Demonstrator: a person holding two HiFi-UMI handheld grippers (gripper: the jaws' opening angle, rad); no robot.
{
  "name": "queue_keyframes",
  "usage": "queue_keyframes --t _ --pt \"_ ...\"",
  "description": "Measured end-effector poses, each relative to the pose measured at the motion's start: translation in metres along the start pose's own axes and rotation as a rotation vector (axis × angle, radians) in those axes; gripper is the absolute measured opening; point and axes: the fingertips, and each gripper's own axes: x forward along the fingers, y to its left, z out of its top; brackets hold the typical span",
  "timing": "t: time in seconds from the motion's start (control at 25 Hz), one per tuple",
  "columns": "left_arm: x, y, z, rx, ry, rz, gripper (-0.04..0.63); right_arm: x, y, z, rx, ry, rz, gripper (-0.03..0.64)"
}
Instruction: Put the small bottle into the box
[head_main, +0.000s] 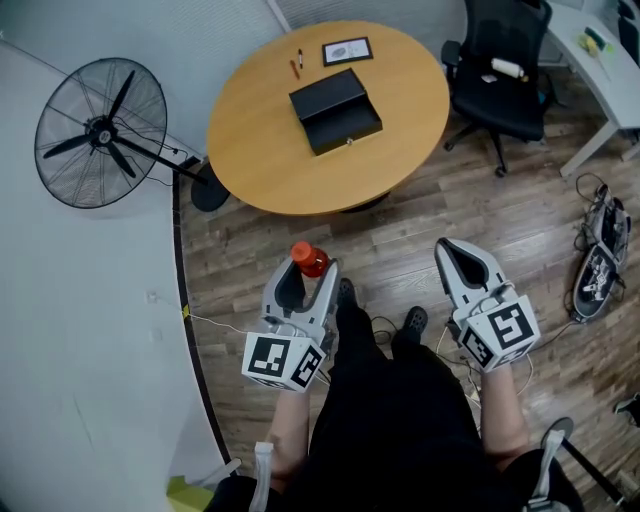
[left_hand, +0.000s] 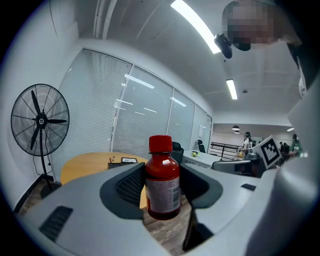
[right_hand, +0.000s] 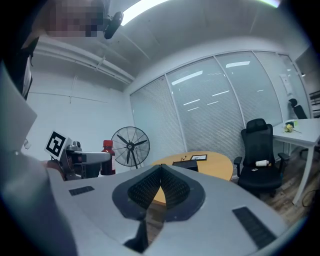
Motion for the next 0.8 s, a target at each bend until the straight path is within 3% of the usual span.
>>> queue_keyframes --t 0.36,0.8 --pt "0.030 0.032 0.008 0.025 0.000 -0.022 0.212 0.040 0.001 0.006 0.005 0.011 -0.004 0.031" --pt "0.101 0.089 0.017 0.054 0.029 -0.125 0.212 0.120 -0.006 0.035 -0.021 0.018 -0.059 0.026"
